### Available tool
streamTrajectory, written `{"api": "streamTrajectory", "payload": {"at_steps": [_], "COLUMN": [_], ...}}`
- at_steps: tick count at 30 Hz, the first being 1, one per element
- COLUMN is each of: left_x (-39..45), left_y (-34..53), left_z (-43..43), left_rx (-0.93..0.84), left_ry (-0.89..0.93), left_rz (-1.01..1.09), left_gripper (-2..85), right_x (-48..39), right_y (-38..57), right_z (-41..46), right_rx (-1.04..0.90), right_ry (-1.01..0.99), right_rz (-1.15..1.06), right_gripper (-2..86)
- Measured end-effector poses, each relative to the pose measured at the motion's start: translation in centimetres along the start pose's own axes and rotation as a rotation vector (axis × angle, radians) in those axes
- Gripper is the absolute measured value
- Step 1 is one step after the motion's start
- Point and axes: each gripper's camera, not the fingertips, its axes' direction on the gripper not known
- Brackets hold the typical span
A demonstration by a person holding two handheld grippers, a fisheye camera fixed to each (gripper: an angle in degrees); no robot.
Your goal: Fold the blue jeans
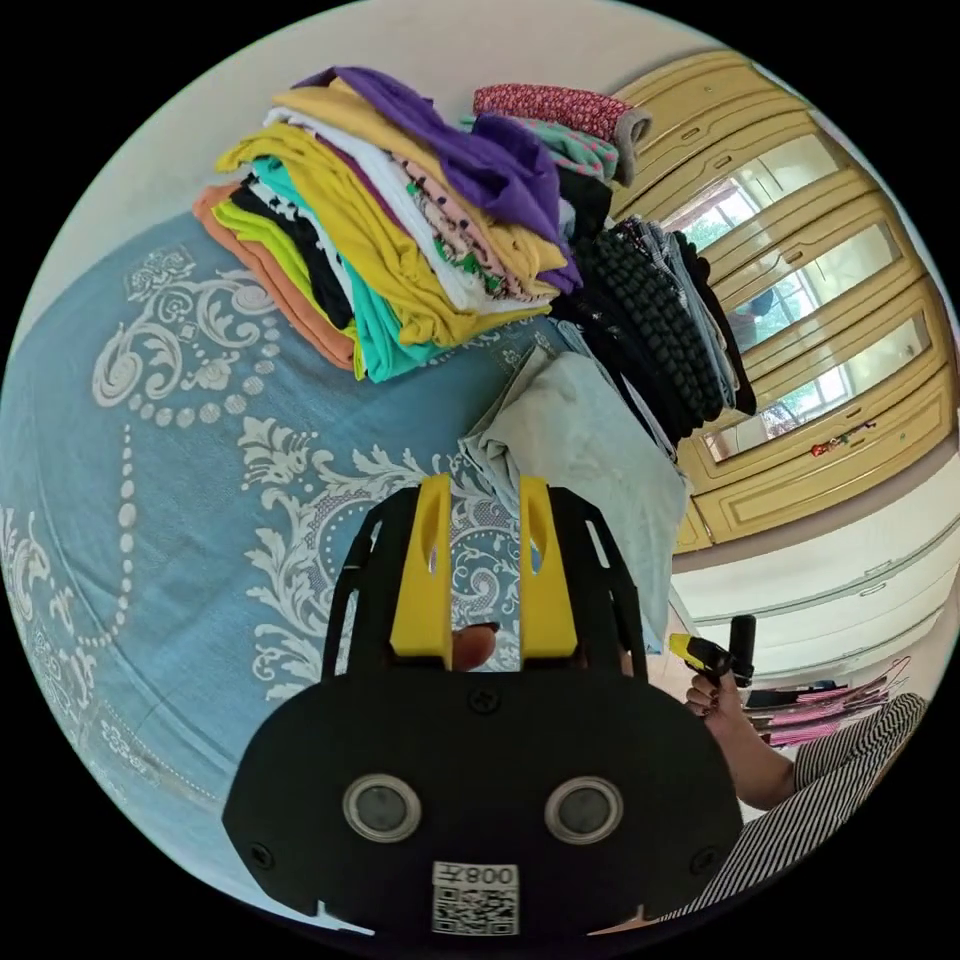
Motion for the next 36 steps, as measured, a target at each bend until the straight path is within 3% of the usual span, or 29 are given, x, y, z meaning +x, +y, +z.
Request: {"api": "streamTrajectory", "payload": {"at_steps": [4, 10, 16, 22, 30, 33, 36], "left_x": [2.5, 6.5, 8.7, 7.3, 8.4, 8.8, 9.2], "left_y": [-0.5, -3.1, -5.2, -4.9, 1.0, 2.7, 2.5], "left_z": [3.5, 13.4, 22.6, 26.7, 22.2, 25.5, 25.1], "left_rx": [0.029, -0.080, -0.205, -0.253, -0.103, -0.254, -0.265], "left_ry": [0.044, 0.066, -0.173, -0.136, -0.064, -0.160, -0.166], "left_rz": [0.100, 0.213, 0.324, 0.320, 0.403, 0.455, 0.435], "left_gripper": [7.5, 4.2, 1.8, 0.3, 0.4, 0.8, 1.0], "right_x": [-5.5, -12.0, -13.1, -13.8, -18.2, -16.8, -16.1], "right_y": [-3.3, -12.1, -14.2, -13.0, -5.5, -2.9, -1.6], "right_z": [-2.6, 2.6, 8.0, 9.5, 4.2, 4.9, 4.9], "right_rx": [0.099, 0.024, -0.024, -0.015, 0.106, 0.009, -0.005], "right_ry": [0.174, 0.612, 0.888, 0.956, 0.849, 0.863, 0.868], "right_rz": [-0.201, -0.418, -0.461, -0.491, -0.599, -0.584, -0.561], "right_gripper": [0.4, 0.1, 0.1, 0.0, 0.1, 0.1, 0.2]}}
